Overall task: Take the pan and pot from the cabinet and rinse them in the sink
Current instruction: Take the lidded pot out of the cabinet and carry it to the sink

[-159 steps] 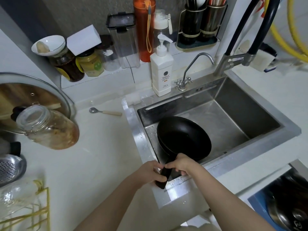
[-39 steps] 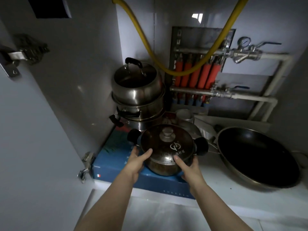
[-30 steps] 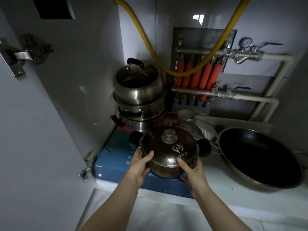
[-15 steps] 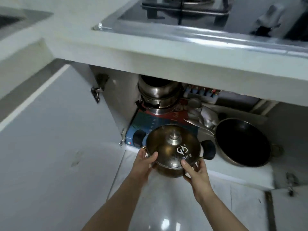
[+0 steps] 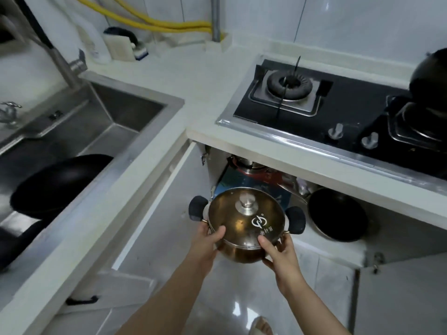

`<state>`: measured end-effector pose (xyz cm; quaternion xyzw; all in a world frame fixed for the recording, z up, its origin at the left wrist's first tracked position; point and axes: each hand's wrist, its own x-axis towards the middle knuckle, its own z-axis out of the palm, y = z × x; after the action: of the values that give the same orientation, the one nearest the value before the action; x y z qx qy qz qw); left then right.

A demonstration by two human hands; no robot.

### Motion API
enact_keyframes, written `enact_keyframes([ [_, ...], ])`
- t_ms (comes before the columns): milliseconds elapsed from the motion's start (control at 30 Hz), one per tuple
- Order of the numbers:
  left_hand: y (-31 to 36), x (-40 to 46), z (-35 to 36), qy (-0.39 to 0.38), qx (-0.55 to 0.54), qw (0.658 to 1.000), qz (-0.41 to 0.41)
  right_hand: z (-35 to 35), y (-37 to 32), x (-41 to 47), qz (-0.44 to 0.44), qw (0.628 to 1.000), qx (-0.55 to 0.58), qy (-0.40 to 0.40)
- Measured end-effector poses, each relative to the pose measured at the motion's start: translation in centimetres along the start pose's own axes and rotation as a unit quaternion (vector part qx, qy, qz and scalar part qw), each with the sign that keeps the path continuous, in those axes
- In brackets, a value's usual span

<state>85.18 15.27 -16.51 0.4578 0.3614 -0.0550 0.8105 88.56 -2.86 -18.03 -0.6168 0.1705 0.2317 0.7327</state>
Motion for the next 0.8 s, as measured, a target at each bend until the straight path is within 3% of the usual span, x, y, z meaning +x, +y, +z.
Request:
enact_keyframes([
  [433,13.8,-15.5,-3.4,-0.026,-0.038,0.995,0.093,11.2,-11.6,-15.0,-0.112,0.993,0.007,-0.038],
  [800,25.2,-15.9,-11.2,0.039,-0.075,0.981,0.175,24.5,-16.8,-13.5,-0.115,0.980,0.008,-0.162],
])
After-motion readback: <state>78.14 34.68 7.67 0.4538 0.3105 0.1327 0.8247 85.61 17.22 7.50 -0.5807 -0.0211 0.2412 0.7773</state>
